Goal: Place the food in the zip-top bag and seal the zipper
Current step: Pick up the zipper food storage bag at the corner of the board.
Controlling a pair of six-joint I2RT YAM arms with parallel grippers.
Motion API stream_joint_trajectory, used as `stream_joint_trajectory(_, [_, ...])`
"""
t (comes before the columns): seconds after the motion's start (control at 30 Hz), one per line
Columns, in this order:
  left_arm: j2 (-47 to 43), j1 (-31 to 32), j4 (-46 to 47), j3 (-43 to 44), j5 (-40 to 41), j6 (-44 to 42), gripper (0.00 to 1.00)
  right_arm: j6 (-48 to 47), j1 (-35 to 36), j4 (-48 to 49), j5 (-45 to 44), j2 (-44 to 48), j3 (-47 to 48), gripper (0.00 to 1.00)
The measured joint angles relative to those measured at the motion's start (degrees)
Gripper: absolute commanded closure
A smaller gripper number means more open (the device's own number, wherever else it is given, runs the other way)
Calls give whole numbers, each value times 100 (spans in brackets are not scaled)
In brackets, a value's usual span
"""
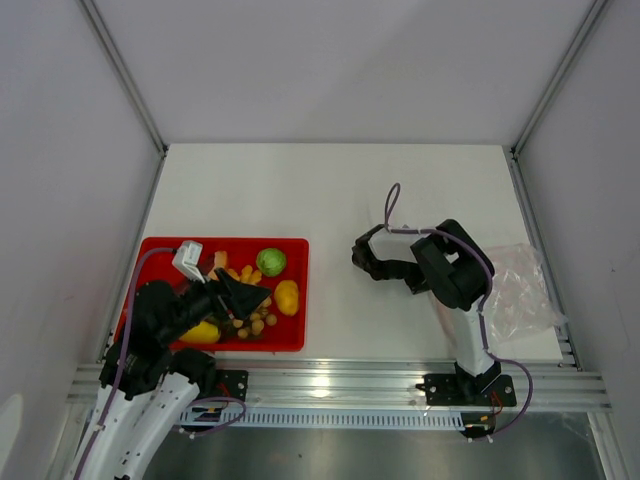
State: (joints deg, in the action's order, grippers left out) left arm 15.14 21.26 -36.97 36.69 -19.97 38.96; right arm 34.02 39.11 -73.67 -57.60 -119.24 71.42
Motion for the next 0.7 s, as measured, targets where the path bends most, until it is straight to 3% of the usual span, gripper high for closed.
stream_joint_trajectory(0.17, [0, 0, 2, -13, -2, 0, 1, 7, -28, 2, -138, -61, -4, 44])
stream_joint_trajectory(0.37, [-2, 0, -4, -31, -24, 0, 1, 17, -111, 11, -249, -98, -4, 72])
stream_joint_trajectory(0.4, [-2, 0, -4, -31, -24, -2, 1, 9, -118, 17, -256, -101, -4, 81])
stream_joint_trajectory(0.47, [0, 0, -13, -28, -22, -9, 1, -26, -144, 26, -262, -101, 17, 89])
stream_joint_trajectory(0.5, [0, 0, -33, -26, -20, -22, 1, -39, -153, 35, -264, -101, 42, 100])
stream_joint_trajectory(0.7, [48, 0, -227, 103, 63, -138, 1, -87, -140, 59, -243, -46, 304, 100])
